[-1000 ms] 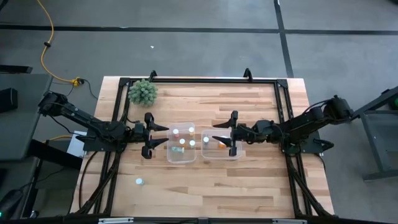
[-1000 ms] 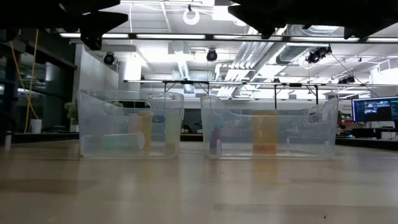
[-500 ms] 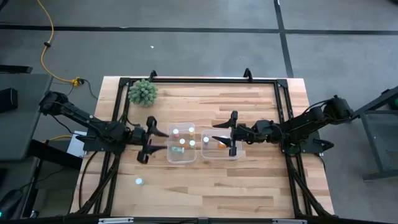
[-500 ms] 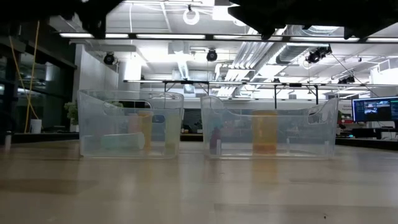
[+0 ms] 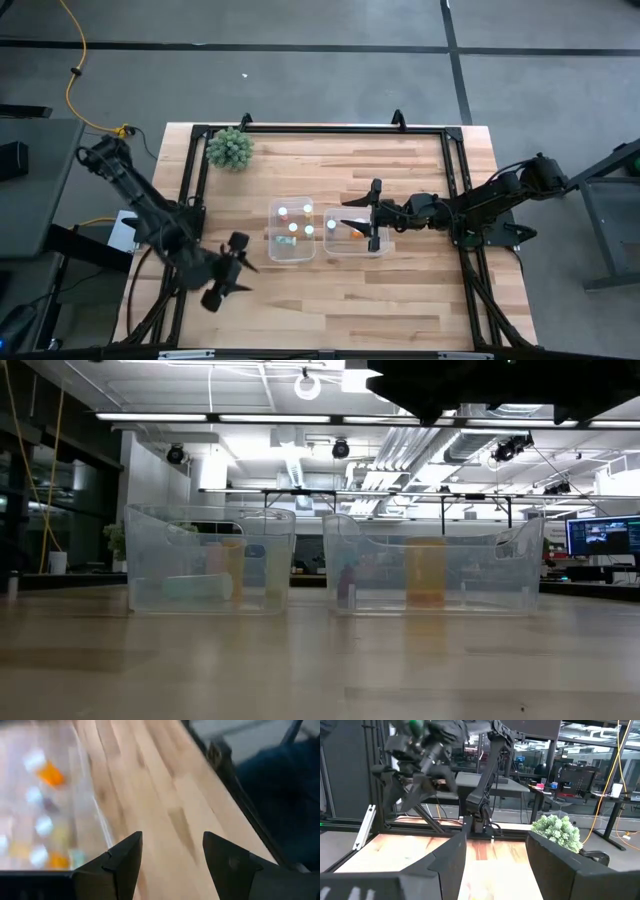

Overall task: Pick and place medicine bottles into bin by pill shape (circle, oval)
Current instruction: Put the green tablet bottle into the left transparent bin

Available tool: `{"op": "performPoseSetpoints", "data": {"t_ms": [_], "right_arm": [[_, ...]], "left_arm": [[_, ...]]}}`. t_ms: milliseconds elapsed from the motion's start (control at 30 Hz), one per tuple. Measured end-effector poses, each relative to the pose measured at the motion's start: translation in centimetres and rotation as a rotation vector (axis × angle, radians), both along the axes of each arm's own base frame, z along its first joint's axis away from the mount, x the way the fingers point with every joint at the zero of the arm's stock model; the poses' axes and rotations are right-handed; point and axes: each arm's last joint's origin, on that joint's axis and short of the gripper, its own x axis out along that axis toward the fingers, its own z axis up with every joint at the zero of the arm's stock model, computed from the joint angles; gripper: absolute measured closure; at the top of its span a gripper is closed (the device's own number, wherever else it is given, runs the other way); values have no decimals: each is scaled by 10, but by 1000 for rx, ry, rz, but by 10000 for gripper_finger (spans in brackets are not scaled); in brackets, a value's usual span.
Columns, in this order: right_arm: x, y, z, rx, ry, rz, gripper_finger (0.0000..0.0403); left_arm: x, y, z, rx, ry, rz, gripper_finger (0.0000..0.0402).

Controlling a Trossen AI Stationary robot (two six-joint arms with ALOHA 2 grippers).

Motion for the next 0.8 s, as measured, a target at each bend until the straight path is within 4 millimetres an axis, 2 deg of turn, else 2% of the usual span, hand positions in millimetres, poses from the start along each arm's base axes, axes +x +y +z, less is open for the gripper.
{"op": "performPoseSetpoints", "data": {"t_ms": [133, 367, 567, 800], "right_arm": [[0, 0, 0, 39, -1, 3, 206], [0, 0, -1, 42, 5, 4, 206], [0, 0, -1, 39, 13, 3, 206], [0, 0, -2, 37, 20, 3, 206]], "left_arm": [[-11, -22, 1, -30, 149, 55, 202], [-29, -50, -30, -6, 331, 144, 202], [-31, -65, -60, 144, 397, 157, 202], [-28, -73, -82, 185, 499, 148, 202]]}}
